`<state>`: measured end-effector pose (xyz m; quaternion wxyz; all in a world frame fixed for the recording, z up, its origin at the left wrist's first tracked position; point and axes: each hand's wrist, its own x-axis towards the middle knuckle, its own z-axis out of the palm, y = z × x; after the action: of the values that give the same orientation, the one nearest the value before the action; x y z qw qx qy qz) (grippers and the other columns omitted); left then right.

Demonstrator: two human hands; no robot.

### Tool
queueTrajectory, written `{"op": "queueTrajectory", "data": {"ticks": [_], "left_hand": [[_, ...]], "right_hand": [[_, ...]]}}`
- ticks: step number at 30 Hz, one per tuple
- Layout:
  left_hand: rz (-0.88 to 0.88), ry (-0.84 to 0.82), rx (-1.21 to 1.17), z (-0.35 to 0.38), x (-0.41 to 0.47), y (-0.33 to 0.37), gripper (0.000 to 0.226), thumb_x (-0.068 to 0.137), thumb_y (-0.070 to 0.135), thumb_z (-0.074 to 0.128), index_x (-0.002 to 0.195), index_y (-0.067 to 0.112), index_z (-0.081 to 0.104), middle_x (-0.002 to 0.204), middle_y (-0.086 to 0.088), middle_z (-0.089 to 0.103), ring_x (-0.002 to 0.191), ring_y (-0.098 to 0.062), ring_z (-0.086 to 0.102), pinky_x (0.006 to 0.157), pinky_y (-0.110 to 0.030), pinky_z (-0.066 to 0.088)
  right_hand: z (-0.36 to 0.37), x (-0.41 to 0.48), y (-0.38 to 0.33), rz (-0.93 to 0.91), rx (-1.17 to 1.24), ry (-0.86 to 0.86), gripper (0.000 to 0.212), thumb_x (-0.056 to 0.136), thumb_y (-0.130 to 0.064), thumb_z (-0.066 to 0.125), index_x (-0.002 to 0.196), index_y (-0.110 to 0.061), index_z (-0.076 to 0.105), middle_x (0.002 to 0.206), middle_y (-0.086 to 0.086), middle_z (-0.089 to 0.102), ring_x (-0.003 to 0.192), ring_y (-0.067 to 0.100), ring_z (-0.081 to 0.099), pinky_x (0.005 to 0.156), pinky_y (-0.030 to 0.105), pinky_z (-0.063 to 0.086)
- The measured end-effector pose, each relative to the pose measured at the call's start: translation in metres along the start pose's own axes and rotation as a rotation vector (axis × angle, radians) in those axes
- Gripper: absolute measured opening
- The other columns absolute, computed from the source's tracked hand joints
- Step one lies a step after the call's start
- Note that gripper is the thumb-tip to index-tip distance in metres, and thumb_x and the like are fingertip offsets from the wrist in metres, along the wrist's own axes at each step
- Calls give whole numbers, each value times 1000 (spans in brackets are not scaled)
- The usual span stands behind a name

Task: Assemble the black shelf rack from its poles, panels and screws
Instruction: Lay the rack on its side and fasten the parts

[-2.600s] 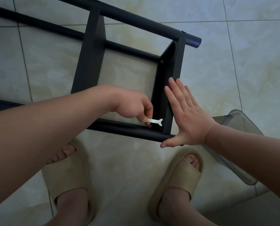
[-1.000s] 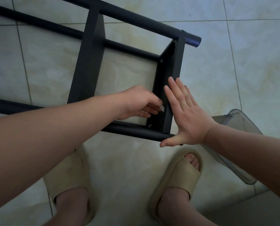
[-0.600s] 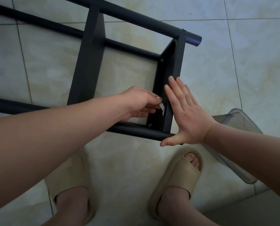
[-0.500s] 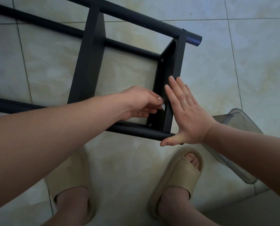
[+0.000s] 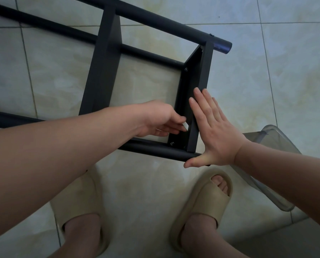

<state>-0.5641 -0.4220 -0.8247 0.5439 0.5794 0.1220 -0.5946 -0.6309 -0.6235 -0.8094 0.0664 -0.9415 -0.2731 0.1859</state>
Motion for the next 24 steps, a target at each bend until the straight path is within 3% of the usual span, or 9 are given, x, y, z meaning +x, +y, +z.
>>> {"op": "queueTrajectory", "data": {"ticks": [7, 24], "left_hand": [[19, -10, 63, 2, 1, -5, 13, 96, 21, 63, 84, 18, 66, 81, 4, 77, 81, -6, 72, 80, -30, 46], [46, -93, 241, -12, -4, -1, 8, 98, 18, 62, 91, 19, 65, 91, 4, 79, 90, -5, 72, 84, -31, 46]], "right_hand": [[0, 0, 0, -1, 11, 5, 139, 68, -100, 35, 160, -4, -4, 168, 19, -9, 156, 39, -10, 124, 61, 9], [1, 0, 0, 4, 3, 4, 141, 68, -100, 37, 160, -1, -1, 168, 20, -9, 155, 39, -11, 125, 60, 7]]}}
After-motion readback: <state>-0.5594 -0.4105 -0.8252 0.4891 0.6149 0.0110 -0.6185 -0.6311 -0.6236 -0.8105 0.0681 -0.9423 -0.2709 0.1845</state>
